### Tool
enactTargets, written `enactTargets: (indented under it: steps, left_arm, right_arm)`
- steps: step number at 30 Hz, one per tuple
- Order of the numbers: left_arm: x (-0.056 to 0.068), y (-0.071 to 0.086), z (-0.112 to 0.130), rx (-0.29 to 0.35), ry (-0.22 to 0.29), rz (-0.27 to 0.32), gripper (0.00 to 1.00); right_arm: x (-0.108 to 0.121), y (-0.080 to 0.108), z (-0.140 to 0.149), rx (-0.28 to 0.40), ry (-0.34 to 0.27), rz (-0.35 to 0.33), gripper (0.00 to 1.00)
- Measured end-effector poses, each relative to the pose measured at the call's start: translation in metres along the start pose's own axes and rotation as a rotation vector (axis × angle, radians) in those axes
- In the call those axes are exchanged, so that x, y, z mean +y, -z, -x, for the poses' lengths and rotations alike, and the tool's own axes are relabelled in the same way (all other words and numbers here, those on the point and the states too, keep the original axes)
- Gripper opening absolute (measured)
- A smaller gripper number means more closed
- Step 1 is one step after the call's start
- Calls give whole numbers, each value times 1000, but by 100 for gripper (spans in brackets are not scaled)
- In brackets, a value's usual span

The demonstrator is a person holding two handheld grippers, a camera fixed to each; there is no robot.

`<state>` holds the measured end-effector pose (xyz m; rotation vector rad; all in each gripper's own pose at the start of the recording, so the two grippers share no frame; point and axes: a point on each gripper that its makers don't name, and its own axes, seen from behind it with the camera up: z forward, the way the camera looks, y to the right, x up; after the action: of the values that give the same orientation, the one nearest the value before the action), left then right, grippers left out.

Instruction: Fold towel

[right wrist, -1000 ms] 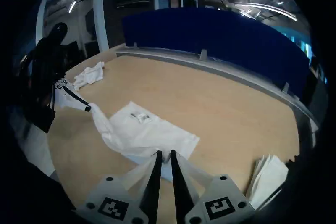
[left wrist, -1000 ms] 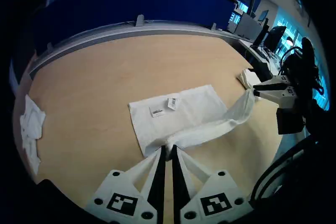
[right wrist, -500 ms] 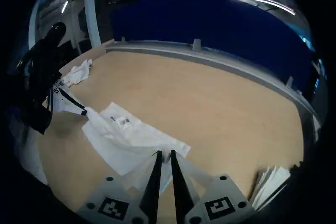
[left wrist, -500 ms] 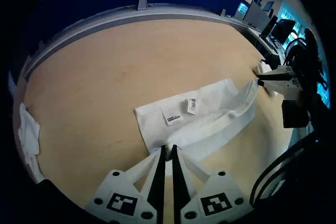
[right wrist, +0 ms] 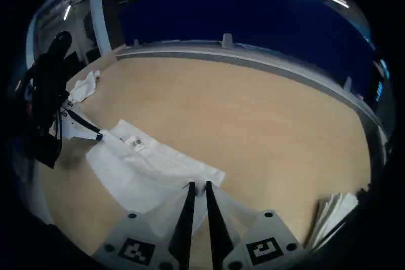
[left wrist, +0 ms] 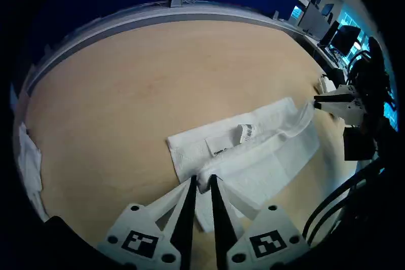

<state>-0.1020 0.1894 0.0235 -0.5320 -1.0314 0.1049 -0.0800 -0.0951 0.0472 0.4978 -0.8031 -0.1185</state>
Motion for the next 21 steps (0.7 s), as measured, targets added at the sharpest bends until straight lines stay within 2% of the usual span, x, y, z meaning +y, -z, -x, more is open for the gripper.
enactTargets:
  steps: [2, 6, 7, 8, 12, 14, 17, 21]
  left_arm:
    - [-3, -3, -1, 6, 4, -12, 25]
    - [-9, -6, -5, 23, 1, -35, 35]
    - [-10, -6, -6, 28, 0, -40, 41]
    - [-11, -5, -8, 34, -2, -45, 47]
    - [-12, -3, -12, 43, -4, -50, 91]
    - [-14, -2, -14, 52, -4, -53, 96]
    - [-17, 0, -16, 66, -5, -66, 96]
    - [-18, 3, -17, 74, -14, -71, 96]
  right_arm:
    - [2, -3, 2, -7, -4, 10, 17]
    - [4, -6, 4, -14, -2, 27, 22]
    - [5, -6, 4, -13, 1, 33, 25]
    - [6, -6, 4, -13, 5, 41, 32]
    - [10, -6, 6, -18, 21, 66, 76]
    - [9, -5, 6, -18, 25, 64, 87]
    - [9, -4, 4, -13, 20, 63, 98]
    - [11, -3, 2, -4, 16, 72, 100]
